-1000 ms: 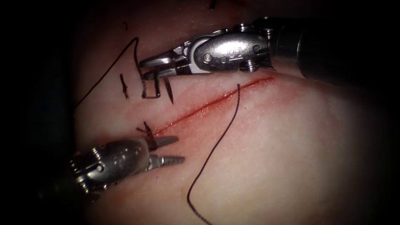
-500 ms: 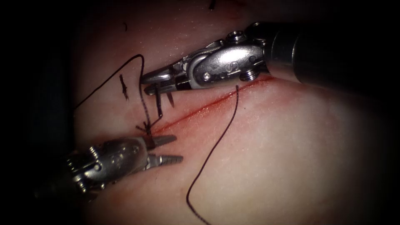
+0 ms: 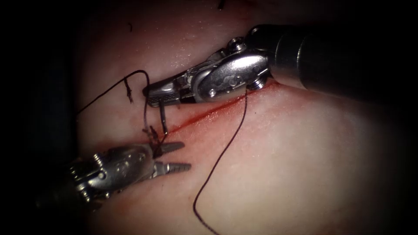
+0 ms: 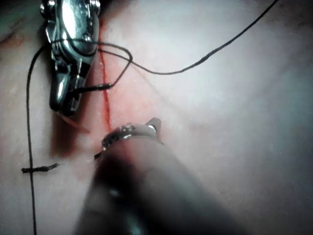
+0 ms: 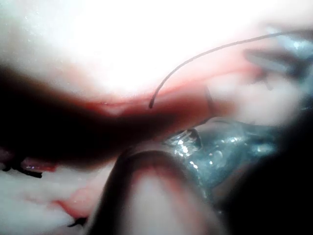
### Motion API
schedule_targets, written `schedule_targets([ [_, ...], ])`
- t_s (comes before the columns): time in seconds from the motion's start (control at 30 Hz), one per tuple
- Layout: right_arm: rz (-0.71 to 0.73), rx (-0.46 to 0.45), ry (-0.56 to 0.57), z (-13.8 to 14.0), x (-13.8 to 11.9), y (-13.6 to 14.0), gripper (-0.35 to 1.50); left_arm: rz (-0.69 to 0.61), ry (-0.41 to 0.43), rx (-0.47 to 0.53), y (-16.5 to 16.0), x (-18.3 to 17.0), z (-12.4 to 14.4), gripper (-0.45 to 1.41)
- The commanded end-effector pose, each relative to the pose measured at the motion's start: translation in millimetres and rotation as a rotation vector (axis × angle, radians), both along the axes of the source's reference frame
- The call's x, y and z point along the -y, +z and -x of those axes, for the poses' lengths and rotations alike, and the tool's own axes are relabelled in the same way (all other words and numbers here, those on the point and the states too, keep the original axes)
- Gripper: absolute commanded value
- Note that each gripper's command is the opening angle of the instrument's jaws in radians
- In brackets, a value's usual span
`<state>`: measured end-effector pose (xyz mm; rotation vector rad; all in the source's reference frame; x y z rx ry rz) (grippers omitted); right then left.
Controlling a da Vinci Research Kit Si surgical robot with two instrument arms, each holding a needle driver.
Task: Wound Closure
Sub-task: With the right tool, throw the needle through the skin above the cut.
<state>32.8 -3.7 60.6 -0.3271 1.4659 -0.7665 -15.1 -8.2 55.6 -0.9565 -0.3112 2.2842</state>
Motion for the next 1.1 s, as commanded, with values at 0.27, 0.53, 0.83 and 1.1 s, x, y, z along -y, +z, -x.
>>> schedule_targets([
  [0.27,0.037,0.020,-0.034,3.5,2.0,3.6,-0.35,-0.005,-0.006,0.003,0.5,-0.3,0.3,0.51],
  [0.53,0.000,0.044,-0.036,4.9,3.3,5.4,-0.35,-0.011,-0.009,0.006,0.8,-0.3,-0.1,0.51],
  [0.83,-0.035,0.058,-0.033,4.7,3.8,6.4,-0.35,-0.011,-0.008,0.007,0.8,-0.3,-0.2,0.51],
  [1.1,-0.074,0.064,-0.017,3.8,3.6,6.2,-0.35,-0.011,-0.009,0.006,0.8,-0.3,-0.1,0.51],
])
